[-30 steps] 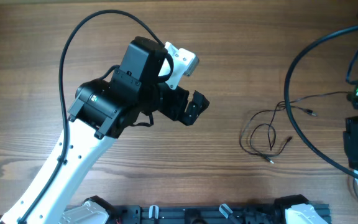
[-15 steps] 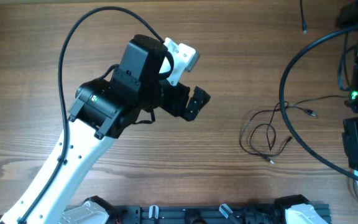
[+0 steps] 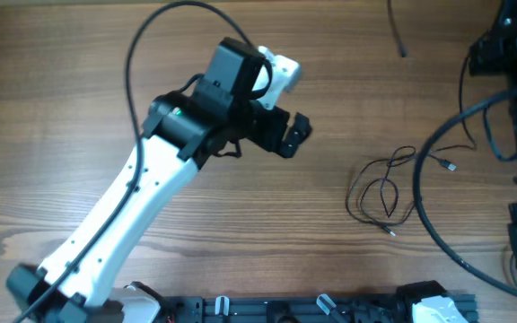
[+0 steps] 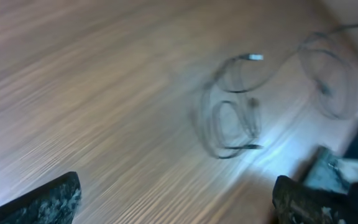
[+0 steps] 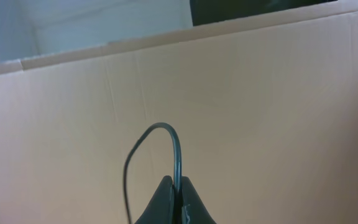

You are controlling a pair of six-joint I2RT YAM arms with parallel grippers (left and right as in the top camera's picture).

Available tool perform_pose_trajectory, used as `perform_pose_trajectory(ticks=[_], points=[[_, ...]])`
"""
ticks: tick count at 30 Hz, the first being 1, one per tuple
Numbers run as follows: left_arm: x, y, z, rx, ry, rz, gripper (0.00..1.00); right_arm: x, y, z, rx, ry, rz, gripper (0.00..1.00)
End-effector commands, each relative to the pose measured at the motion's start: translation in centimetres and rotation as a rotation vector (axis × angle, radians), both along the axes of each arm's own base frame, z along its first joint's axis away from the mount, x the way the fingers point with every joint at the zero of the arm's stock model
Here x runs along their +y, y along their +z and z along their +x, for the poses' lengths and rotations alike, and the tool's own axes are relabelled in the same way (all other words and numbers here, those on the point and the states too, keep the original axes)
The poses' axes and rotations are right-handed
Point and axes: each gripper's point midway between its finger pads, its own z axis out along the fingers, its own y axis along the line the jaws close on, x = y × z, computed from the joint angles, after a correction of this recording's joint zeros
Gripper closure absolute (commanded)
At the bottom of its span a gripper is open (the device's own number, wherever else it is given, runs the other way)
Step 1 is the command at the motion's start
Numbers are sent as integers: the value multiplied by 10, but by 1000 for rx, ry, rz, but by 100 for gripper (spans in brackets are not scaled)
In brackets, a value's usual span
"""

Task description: Untangle cables

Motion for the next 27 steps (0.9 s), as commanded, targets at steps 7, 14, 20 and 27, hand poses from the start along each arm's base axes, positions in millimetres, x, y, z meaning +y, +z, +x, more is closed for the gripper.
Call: perform_pose_trajectory(ticks=[7, 14, 20, 27], points=[[-73, 21, -48, 98, -468, -350, 0, -22, -13, 8, 62, -124, 59, 96], [-82, 20, -44, 34, -465, -328, 0, -22, -29, 21, 122, -125, 69, 96], [-118, 24, -60, -51, -552, -348, 0, -25, -35, 29, 141, -119, 152, 96], [-175, 0, -67, -193, -573, -297, 0, -42, -52, 34, 209, -114, 289, 95]])
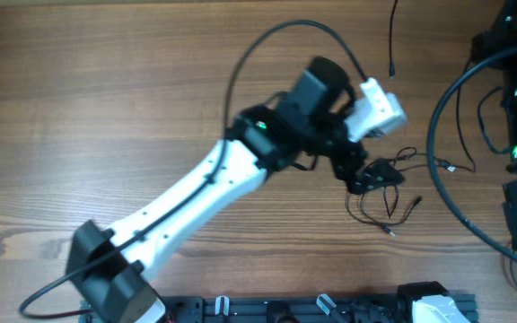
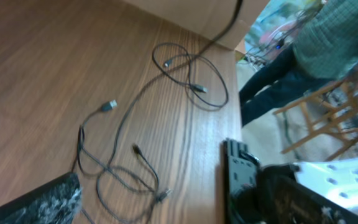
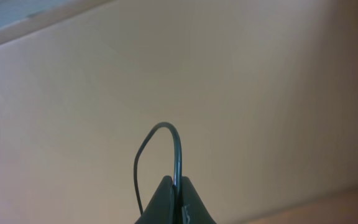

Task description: Untangle cables

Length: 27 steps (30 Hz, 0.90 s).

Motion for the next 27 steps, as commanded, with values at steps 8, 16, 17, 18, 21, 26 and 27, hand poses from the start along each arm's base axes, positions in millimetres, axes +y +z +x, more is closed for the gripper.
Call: perform_pose_trajectory(ticks=[8, 16, 17, 18, 21, 26, 27], points=[[-75, -8, 12, -176, 15, -148, 0, -25, -19, 8, 69, 122, 294, 95], [-92, 1, -3, -174, -20, -217, 0, -31, -32, 23, 115, 191, 351, 95], [-95, 2, -8, -176, -30, -221, 0, -30, -32, 24, 115, 202, 360, 95], [-97, 3, -12, -178, -38, -226, 0, -28, -30, 24, 110, 217, 361, 95], [-105, 7, -20, -199, -49, -254, 0, -23, -28, 25, 107, 249, 397, 95], [-111, 17, -7, -185, 53, -291, 0, -16, -29, 23, 120, 288, 399, 95], [-112, 20, -6, -186, 55, -300, 0, -16, -30, 23, 122, 287, 400, 95]])
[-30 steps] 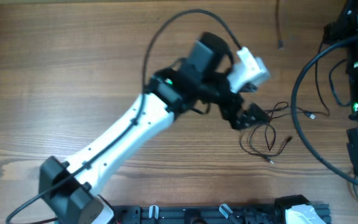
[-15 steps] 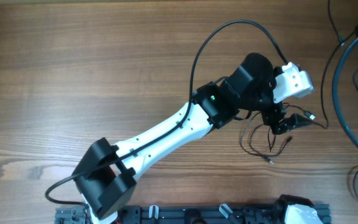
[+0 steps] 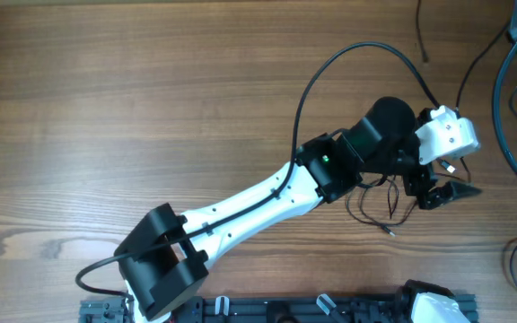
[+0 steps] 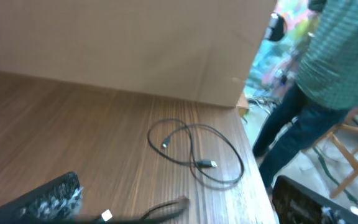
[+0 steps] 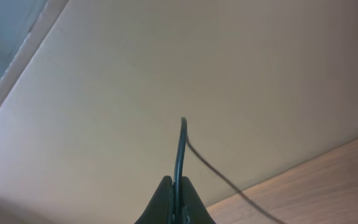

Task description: Untangle cables

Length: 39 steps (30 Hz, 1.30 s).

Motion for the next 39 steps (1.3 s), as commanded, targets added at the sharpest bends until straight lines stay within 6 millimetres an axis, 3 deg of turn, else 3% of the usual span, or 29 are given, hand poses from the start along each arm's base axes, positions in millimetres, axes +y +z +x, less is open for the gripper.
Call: perform_pose_trajectory(ticks=[1, 3, 4, 5, 7, 12, 18, 20, 22, 24, 28, 30, 33, 39], points=[[-5, 4, 13, 30, 62, -30, 1, 6, 3, -2, -1, 35, 16, 95], [-6, 8, 13, 22, 61, -45, 35, 4, 1, -2, 6, 29, 14, 95], [-6, 8, 13, 21, 61, -47, 58, 3, -1, -1, 13, 22, 15, 95], [-6, 8, 13, 21, 61, -48, 96, 1, -3, 1, 20, 14, 16, 95], [-6, 8, 16, 48, 82, -48, 96, -4, -8, 3, 37, -13, 0, 96], [1, 6, 44, 131, 226, -46, 96, -22, -20, 6, 78, -68, -2, 95], [20, 22, 66, 190, 279, -73, 96, -78, -49, -1, 189, -260, -24, 95], [27, 37, 68, 177, 286, -97, 96, -94, -55, -4, 213, -297, -35, 87], [35, 50, 67, 168, 291, -114, 96, -106, -63, -5, 240, -325, -27, 69], [45, 65, 66, 164, 299, -124, 96, -114, -76, -4, 285, -333, -55, 60], [62, 84, 61, 163, 309, -125, 96, -119, -103, 3, 376, -310, -95, 47], [70, 90, 58, 166, 315, -120, 96, -119, -119, 6, 430, -289, -115, 32], [84, 98, 62, 169, 339, -113, 96, -112, -146, 6, 524, -228, -94, 21], [95, 101, 75, 190, 377, -125, 96, -81, -153, 6, 515, -5, -190, 7]])
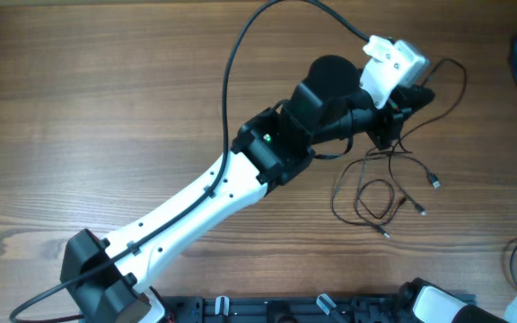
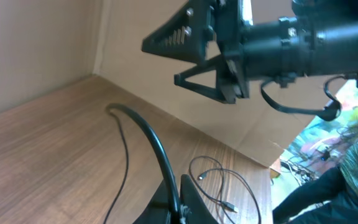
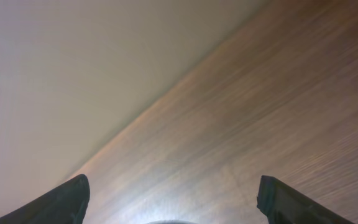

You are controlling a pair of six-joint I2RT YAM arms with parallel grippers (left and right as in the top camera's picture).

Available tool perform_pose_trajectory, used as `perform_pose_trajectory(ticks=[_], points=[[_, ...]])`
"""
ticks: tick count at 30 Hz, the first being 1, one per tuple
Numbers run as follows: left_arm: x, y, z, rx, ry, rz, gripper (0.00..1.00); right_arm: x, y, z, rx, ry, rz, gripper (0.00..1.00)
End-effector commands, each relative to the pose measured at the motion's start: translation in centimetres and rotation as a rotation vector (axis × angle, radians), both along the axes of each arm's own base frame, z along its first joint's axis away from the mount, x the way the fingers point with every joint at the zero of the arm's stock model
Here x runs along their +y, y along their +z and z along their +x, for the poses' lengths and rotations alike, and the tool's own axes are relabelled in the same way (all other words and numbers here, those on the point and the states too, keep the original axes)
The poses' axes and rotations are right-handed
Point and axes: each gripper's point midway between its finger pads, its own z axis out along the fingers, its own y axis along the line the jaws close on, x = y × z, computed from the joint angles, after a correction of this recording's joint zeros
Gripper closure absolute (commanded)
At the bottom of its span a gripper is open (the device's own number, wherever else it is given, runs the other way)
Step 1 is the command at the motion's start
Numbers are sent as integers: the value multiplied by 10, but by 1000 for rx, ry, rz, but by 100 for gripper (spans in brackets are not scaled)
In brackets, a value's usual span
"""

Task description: Untangle cables

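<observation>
A loose tangle of thin black cables [image 1: 373, 192] lies on the wooden table [image 1: 106, 99] at the right, with small plugs at its ends. My left gripper [image 1: 391, 126] hovers just above that tangle. In the left wrist view it [image 2: 180, 200] is shut on a black cable [image 2: 154, 140] that arcs up from the jaws and down to the table. My right gripper [image 2: 160, 62] hangs high in front of it, jaws spread. In its own view the right gripper [image 3: 179, 202] is open with nothing between the fingers [image 3: 61, 199].
A cardboard wall [image 2: 42, 43] borders the far side of the table. More thin cable loops [image 2: 219, 180] lie near the table's right edge. The left arm's own thick black hose [image 1: 240, 54] arcs over the table's top middle.
The right gripper was shut on a black cable and is now open and empty. The left gripper was open by the tangle's right side and is now shut on a black cable, higher up the table.
The right gripper held a black cable aloft while the open left gripper stood at the table's middle, then over the tangle, then at its right side. Now the left gripper holds a cable and the right has let go.
</observation>
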Motion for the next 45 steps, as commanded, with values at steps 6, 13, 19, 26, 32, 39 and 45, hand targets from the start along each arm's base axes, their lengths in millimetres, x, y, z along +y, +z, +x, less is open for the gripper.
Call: perform_pose_trajectory(ticks=[6, 13, 19, 26, 32, 39, 45], points=[[31, 23, 33, 111, 150, -87, 96, 55, -10, -18, -7, 463, -139, 1], [58, 34, 58, 279, 241, -189, 96, 106, 1, -39, -155, 791, -117, 0], [71, 69, 50, 253, 235, -275, 96, 143, 6, -49, -229, 972, -142, 1], [84, 82, 56, 245, 311, -315, 96, 184, 14, -60, -336, 1157, -162, 1], [87, 84, 59, 336, 338, -373, 96, 210, 16, -68, -373, 1260, -171, 1], [85, 101, 55, 331, 318, -442, 96, 237, 29, -80, -519, 1393, -196, 7], [62, 98, 27, 365, 228, -418, 96, 240, 42, -76, -600, 1403, -197, 14]])
